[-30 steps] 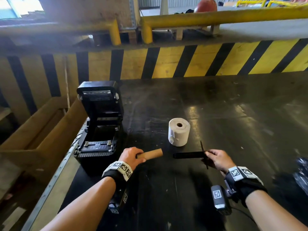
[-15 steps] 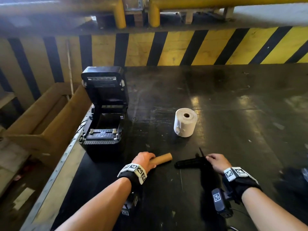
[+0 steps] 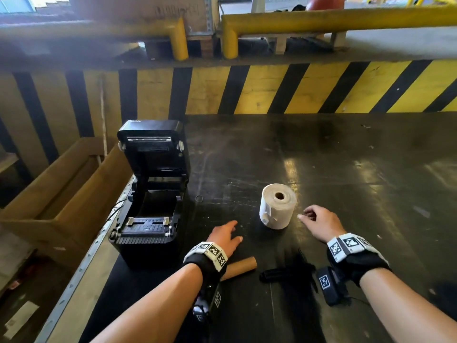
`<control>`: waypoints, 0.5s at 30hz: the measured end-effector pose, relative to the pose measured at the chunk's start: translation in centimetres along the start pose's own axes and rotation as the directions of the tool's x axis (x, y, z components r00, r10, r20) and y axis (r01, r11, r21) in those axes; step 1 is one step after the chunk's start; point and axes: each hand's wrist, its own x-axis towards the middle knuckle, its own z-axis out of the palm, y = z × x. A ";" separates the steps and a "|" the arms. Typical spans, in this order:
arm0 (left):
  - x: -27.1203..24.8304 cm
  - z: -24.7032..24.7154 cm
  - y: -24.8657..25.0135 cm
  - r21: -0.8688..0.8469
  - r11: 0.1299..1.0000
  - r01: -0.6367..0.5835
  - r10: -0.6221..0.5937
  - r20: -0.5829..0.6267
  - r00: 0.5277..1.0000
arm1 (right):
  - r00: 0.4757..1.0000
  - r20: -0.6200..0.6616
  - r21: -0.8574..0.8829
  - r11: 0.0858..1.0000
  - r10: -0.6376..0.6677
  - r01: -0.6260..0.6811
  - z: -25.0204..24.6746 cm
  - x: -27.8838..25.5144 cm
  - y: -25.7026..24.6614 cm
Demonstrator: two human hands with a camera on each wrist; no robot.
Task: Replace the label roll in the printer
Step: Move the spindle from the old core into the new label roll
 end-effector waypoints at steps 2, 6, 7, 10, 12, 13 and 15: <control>2.0 -0.3 1.3 -0.052 0.999 0.000 0.001 0.018 1.000 | 0.996 -0.009 -0.020 0.996 -0.089 0.088 -0.3 1.7 -2.3; 5.9 -0.5 3.6 -0.147 0.989 0.015 -0.011 0.026 1.000 | 0.985 0.040 -0.091 0.981 -0.170 0.173 0.5 4.5 -5.4; 6.7 -0.4 4.0 -0.166 0.986 0.021 -0.013 0.045 0.999 | 0.982 0.068 -0.116 0.976 -0.175 0.182 0.9 5.0 -5.8; 8.7 0.4 4.9 -0.171 0.985 -0.009 0.028 0.109 0.994 | 0.981 0.138 -0.203 0.966 -0.136 0.162 2.1 6.1 -6.2; 9.2 0.8 5.5 -0.160 0.986 -0.053 0.074 0.128 0.989 | 0.982 0.149 -0.224 0.964 -0.114 0.145 2.8 6.6 -6.0; 9.5 1.0 5.6 -0.173 0.983 -0.066 0.091 0.138 0.986 | 0.983 0.145 -0.226 0.963 -0.113 0.144 3.1 6.8 -5.9; 9.8 1.5 5.5 -0.230 0.970 -0.079 0.115 0.148 0.982 | 0.986 0.131 -0.217 0.967 -0.107 0.133 3.6 7.1 -5.6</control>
